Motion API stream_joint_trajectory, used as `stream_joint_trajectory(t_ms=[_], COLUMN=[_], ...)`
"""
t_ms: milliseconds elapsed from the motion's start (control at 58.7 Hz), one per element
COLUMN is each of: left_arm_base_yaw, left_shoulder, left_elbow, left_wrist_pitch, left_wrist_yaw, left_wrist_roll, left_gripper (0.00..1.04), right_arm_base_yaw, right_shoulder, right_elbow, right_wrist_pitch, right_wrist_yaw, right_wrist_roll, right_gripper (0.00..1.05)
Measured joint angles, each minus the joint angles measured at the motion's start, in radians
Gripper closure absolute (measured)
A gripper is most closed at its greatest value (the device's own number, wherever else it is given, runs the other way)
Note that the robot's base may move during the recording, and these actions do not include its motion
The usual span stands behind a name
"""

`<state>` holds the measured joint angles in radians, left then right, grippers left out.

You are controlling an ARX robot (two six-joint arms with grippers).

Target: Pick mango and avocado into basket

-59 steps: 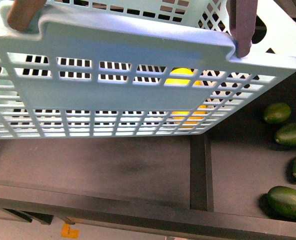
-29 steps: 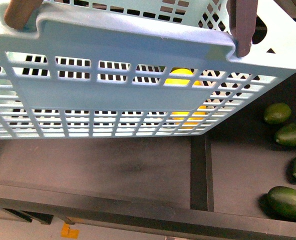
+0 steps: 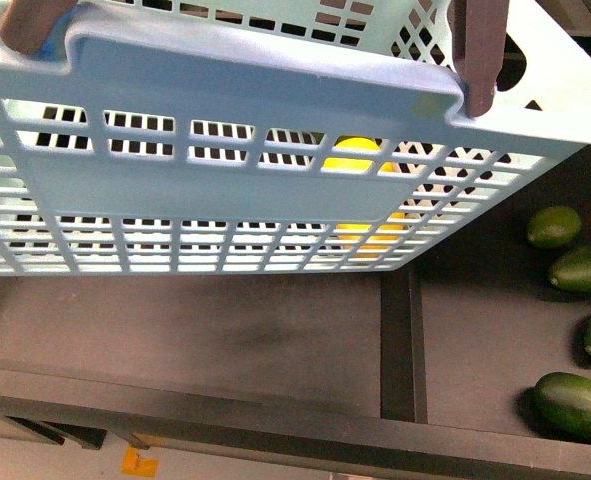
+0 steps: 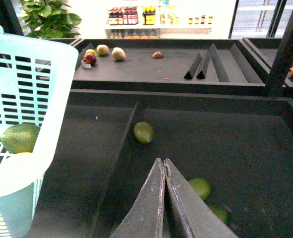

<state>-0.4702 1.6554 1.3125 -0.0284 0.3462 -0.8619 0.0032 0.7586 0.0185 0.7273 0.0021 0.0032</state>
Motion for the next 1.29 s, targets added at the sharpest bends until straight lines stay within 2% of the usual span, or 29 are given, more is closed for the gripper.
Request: stream_joint_trajectory(t_ms=[528,818,1107,1209,1294], left_arm_base_yaw=[0.000,0.000,0.000,0.000,0.000], left_shoulder=[0.000,0.000,0.000,0.000,0.000], left_elbow=[0.000,0.000,0.000,0.000,0.000], left_wrist_pitch=[0.000,0.000,0.000,0.000,0.000], left_wrist_yaw=[0.002,0.002,0.002,0.002,0.000], left_wrist_roll=[-0.002,-0.002,-0.002,-0.002,-0.002], left_gripper=[0.78,0.78,0.78,0.78,0.78], right_arm_base_yaw=[0.000,0.000,0.000,0.000,0.000], right_shoulder=[-0.374,-0.513,-0.587,-0.706,-0.748], right_elbow=[-0.001,-0.001,-0.001,-0.001,-0.001], right_wrist_pitch=[-0.344,-0.481,-0.555,-0.705,-0.722], right_wrist_yaw=[0.000,0.000,0.000,0.000,-0.002], right_wrist_roll=[0.000,0.000,0.000,0.000,0.000], right_gripper=[1.03,1.03,1.03,1.03,1.03])
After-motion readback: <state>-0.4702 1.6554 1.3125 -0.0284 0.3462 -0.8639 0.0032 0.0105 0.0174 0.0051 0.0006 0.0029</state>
